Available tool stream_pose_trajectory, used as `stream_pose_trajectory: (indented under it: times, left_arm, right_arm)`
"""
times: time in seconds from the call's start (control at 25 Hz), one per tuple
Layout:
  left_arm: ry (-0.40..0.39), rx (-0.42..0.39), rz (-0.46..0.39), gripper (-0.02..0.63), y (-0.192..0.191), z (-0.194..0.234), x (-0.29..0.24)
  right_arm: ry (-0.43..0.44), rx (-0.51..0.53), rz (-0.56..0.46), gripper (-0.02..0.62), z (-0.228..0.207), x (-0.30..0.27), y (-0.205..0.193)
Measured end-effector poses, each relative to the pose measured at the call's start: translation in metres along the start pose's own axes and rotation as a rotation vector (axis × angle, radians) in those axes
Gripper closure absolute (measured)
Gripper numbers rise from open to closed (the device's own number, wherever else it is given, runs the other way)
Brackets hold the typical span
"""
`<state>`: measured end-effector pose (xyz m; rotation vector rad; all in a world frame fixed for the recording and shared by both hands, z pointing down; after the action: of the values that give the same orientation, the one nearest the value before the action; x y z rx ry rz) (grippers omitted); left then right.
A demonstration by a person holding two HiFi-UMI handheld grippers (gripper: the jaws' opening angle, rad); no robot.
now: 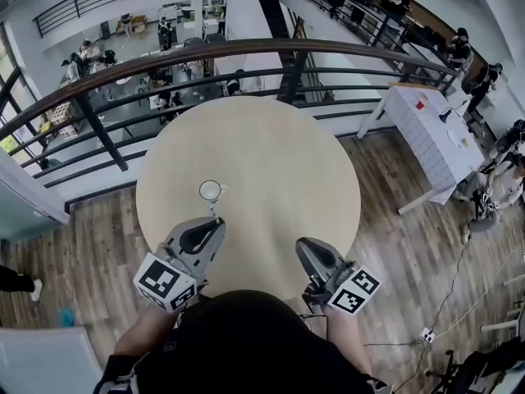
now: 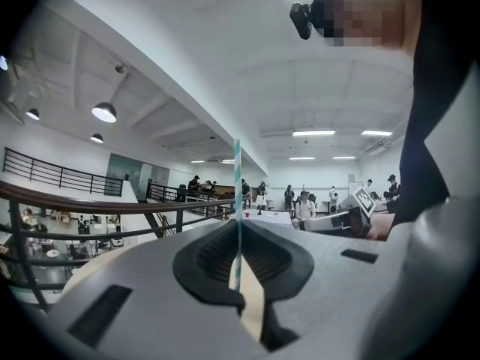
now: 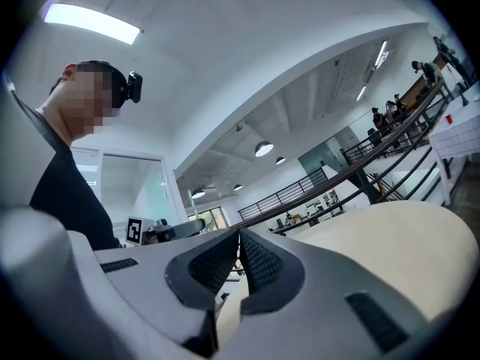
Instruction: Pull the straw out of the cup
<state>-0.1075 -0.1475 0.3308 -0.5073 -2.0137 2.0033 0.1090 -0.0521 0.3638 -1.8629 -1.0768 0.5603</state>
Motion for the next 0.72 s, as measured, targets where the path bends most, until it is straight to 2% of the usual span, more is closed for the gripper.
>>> stream_pose_trajectory:
  times: [0.32,0.52,0.72]
  left_arm:
    - [0.014,-0.013,-0.001,0.588,-0.001,0.009,0.003]
    - [0.023,-0.026,-0.012,0.588,0.000,0.011,0.004]
    - [0.026,-0.017,-0.007,0.588,-0.001,0.014,0.004]
  right_arm:
    - [-0.073,0.050,-0.089,0.572,0.002,0.004,0.022]
    - [-0.092,0.118,-0.053,0.574,0.009,0.000,0.017]
    - [-0.094,0.142,-0.066,0.574,0.015,-0.001,0.021]
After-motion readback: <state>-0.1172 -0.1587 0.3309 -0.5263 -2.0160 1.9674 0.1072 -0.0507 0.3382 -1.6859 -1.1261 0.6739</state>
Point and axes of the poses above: the fingertips, and each gripper's own axes: x backward along the fingers, z to its left, y out of its top, the point moved 5 cm from there along x, backward along the fingers, and after that the axes turned 5 degrees about -x, right-handed, at the moved point
